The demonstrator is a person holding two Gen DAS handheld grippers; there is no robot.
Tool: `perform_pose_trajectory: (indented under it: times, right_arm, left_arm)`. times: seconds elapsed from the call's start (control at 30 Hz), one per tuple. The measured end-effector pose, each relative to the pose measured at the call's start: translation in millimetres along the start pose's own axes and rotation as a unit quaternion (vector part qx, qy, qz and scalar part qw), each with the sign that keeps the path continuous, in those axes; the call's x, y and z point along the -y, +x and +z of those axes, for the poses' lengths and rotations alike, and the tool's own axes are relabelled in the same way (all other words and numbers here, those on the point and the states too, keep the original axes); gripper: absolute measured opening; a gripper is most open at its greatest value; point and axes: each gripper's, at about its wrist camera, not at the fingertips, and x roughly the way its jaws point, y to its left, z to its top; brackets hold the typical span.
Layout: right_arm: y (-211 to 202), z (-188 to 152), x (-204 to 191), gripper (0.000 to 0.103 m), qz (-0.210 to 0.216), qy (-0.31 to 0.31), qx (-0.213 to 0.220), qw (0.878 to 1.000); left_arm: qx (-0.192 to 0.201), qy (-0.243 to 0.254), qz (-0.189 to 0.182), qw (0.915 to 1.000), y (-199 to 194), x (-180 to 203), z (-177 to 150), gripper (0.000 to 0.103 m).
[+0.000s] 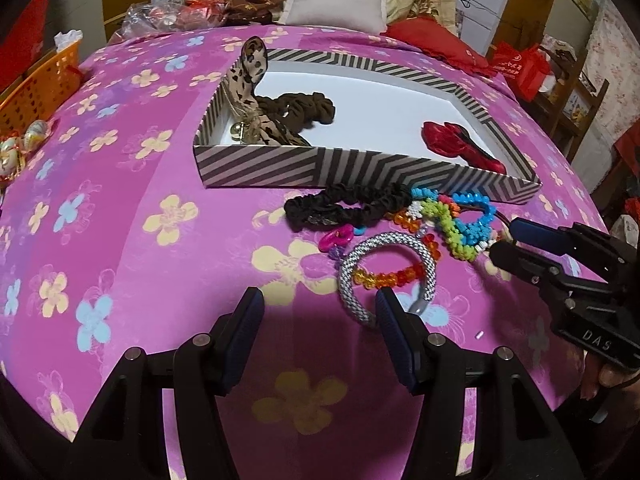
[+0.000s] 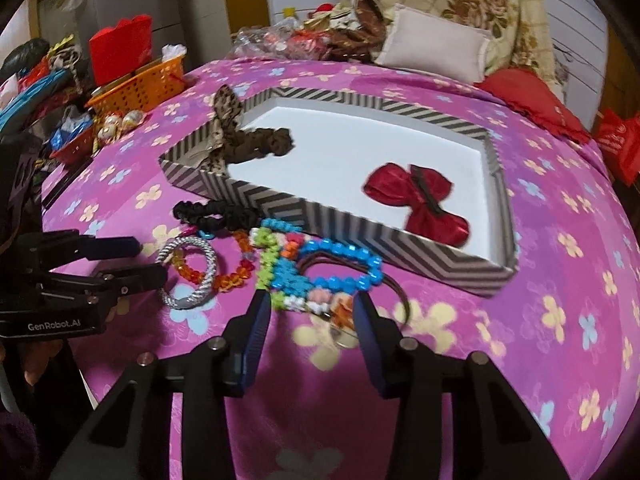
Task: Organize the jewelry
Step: 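Grasp the beaded bracelets with the right gripper while the left grasps the silver bangle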
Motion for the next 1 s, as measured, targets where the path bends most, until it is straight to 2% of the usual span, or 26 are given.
perform_pose_trajectory:
  times: [0.17, 0.47, 0.5, 0.57, 0.67, 0.73, 1.0]
  right_arm:
    - [15, 6, -7, 0.037, 0.002, -0.024, -0.015, 1.0]
    - [23, 14, -6, 0.035, -0.001, -0.056, -0.013, 0.998]
    - [23, 14, -6, 0.028, 0.0, -0.058, -0.012, 0.998]
    - [21, 11, -7, 0.016, 0.001, -0.058, -0.008, 0.998]
    - [18, 7, -7, 0.016, 0.002, -0.054, -0.004, 0.999]
    - [15, 5, -4, 0.013, 0.003, -0.044, -0.001, 0.999]
    - [-16, 0, 18, 0.013, 0.019, 0.019, 0.034, 0.999]
  left_arm:
    - [-0.001, 0.004, 0.004, 1.0, 2, 1, 2, 0.048]
    - [-0.001, 0.01, 0.008, 0.9999, 3, 3, 2, 0.048]
    - [0.0, 0.011, 0.009, 0.9999, 3, 4, 3, 0.046]
    - [0.004, 0.017, 0.011, 0.9998, 3, 6, 3, 0.019]
    - [0.004, 0.027, 0.011, 0.9996, 4, 8, 3, 0.001]
    - [0.005, 0.024, 0.007, 0.9997, 3, 7, 3, 0.0]
    - [0.023, 0.011, -0.014, 0.9996, -12, 2, 6, 0.0]
